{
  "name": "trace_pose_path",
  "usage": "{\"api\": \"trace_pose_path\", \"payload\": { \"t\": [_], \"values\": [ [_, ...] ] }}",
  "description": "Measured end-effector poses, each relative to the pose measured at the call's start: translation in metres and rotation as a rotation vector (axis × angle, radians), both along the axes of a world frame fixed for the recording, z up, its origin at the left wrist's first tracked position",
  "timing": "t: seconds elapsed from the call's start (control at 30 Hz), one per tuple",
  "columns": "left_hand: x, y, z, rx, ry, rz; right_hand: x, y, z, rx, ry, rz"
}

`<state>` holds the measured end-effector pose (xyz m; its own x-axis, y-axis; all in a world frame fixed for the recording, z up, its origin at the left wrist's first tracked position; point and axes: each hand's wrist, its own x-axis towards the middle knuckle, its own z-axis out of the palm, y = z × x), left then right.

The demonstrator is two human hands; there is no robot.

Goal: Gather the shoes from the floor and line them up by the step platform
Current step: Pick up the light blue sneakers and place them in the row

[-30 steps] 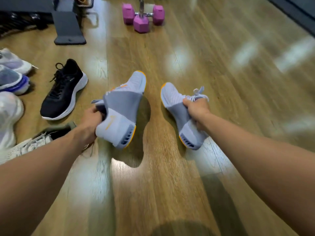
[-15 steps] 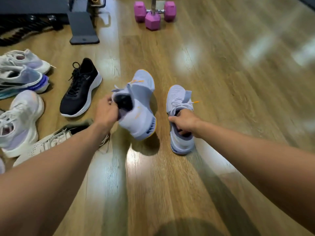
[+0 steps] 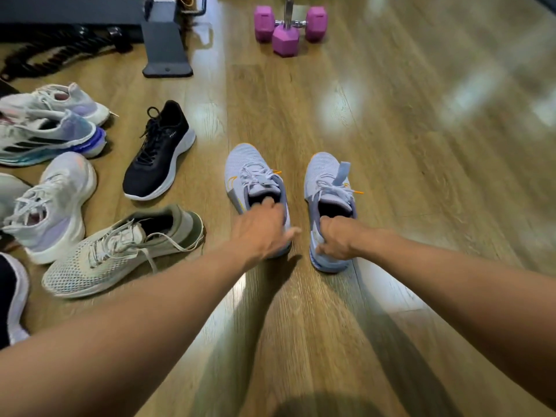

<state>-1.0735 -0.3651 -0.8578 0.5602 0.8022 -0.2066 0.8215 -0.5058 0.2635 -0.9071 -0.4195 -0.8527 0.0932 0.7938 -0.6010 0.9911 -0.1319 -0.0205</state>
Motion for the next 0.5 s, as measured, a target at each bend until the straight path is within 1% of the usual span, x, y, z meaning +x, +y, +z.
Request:
{"api": "trace_pose_path", "payload": {
  "t": [0.07, 0.1, 0.13, 0.2, 0.23, 0.27, 0.33, 0.4, 0.47, 0.5],
  "values": [
    [0.006, -0.005, -0.009, -0.181, 0.136, 0.023, 0.003, 0.002, -0.001, -0.095, 0.111, -0.123],
    [0.006, -0.004, -0.011, -0.22, 0.157, 0.021, 0.004, 0.0, -0.001, -0.132, 0.151, -0.187],
    [0.007, 0.0, -0.011, -0.235, 0.169, 0.007, 0.004, -0.003, -0.001, -0.124, 0.169, -0.21],
    [0.008, 0.008, -0.003, -0.229, 0.166, -0.012, 0.001, -0.011, -0.001, -0.041, 0.114, -0.13],
    [0.008, 0.01, 0.004, -0.211, 0.147, 0.001, -0.002, -0.012, 0.002, 0.038, 0.1, -0.095],
    [0.009, 0.011, 0.012, -0.191, 0.116, 0.037, -0.004, -0.012, 0.009, 0.117, 0.127, -0.112],
    [0.008, 0.002, 0.036, -0.2, 0.075, 0.137, -0.008, -0.011, 0.038, 0.215, 0.209, -0.211],
    [0.005, -0.011, 0.068, -0.271, 0.075, 0.18, -0.012, -0.014, 0.079, 0.256, 0.286, -0.262],
    [0.002, -0.024, 0.113, -0.382, 0.099, 0.152, -0.015, -0.024, 0.129, 0.235, 0.347, -0.254],
    [0.001, -0.031, 0.141, -0.447, 0.125, 0.114, -0.017, -0.031, 0.157, 0.19, 0.366, -0.242]
  ]
}}
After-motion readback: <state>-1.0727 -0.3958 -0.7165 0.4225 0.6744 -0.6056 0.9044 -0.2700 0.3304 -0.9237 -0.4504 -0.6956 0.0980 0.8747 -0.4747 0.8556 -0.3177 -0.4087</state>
